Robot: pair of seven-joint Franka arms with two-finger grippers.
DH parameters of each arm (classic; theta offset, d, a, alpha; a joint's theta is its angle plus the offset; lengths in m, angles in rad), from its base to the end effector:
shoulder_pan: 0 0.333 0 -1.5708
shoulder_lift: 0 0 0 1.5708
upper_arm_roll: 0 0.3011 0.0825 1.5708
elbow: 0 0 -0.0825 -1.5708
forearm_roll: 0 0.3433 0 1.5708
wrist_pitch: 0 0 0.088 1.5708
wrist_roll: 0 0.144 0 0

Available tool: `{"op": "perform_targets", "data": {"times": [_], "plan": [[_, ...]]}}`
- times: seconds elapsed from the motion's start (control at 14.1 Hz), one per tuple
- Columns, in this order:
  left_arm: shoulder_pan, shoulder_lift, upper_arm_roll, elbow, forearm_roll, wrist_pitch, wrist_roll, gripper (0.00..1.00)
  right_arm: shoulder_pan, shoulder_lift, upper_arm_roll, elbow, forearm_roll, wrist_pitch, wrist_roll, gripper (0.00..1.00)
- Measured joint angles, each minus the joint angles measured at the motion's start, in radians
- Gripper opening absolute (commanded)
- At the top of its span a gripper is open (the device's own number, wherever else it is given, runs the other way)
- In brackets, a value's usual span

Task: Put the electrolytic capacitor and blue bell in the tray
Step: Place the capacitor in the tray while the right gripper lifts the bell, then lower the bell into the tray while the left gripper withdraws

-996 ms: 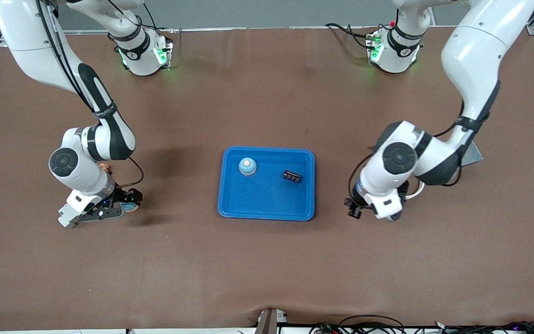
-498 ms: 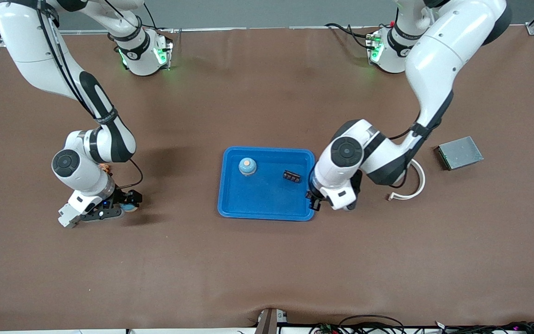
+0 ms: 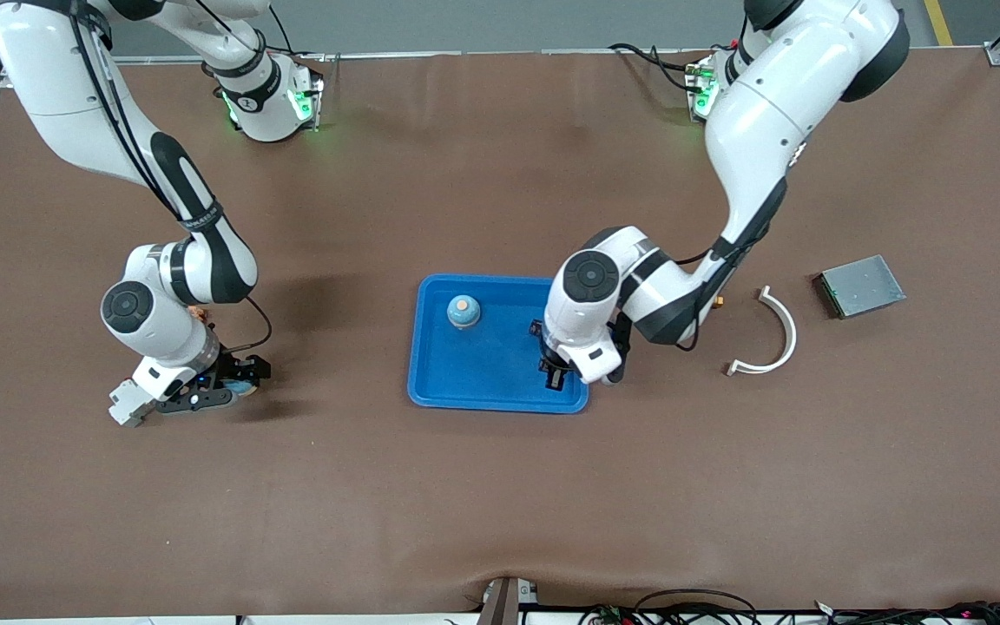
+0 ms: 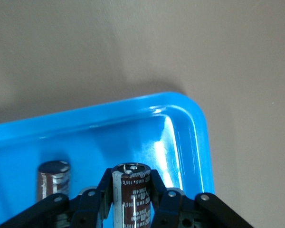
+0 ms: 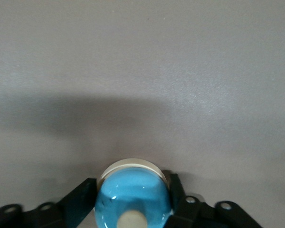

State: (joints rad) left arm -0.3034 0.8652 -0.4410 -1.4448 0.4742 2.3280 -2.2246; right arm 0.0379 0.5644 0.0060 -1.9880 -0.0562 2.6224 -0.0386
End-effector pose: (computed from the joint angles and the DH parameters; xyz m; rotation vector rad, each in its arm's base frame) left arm 0.5571 -0.4144 0.1920 2.3875 1.8659 0.0688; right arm 0.5874 0.0261 0.1662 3.1070 0.2011 0.1092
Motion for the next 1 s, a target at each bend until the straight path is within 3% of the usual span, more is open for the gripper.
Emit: {"op": "perform_targets", "data": {"times": [0.07,0.14,0.21,0.36,0.71,1.0], "plan": [[-0.021,0.009,0.018,0.006,0.0,0.006,-0.008,0.0,0.006,-0.012,0.002,0.006,0.0,-0.034,0.026,0.0],[-0.032,0.017,0.026,0.009,0.0,0.008,-0.011,0.13,0.018,-0.021,0.006,0.013,0.0,-0.059,0.055,0.0],[-0.034,0.023,0.029,0.011,0.0,0.009,-0.012,0.45,0.033,-0.027,0.01,0.021,0.0,-0.082,0.087,0.0],[-0.034,0.028,0.031,0.013,0.0,0.009,-0.011,1.0,0.07,-0.035,0.014,0.047,0.001,-0.136,0.158,0.0],[-0.033,0.024,0.031,0.038,0.0,0.008,-0.01,1.0,0.188,-0.037,0.023,0.093,0.004,-0.179,0.41,0.0],[-0.009,-0.032,0.031,0.058,0.0,-0.061,0.074,1.0,0.263,-0.037,0.055,0.123,0.058,-0.179,0.598,0.0]]}}
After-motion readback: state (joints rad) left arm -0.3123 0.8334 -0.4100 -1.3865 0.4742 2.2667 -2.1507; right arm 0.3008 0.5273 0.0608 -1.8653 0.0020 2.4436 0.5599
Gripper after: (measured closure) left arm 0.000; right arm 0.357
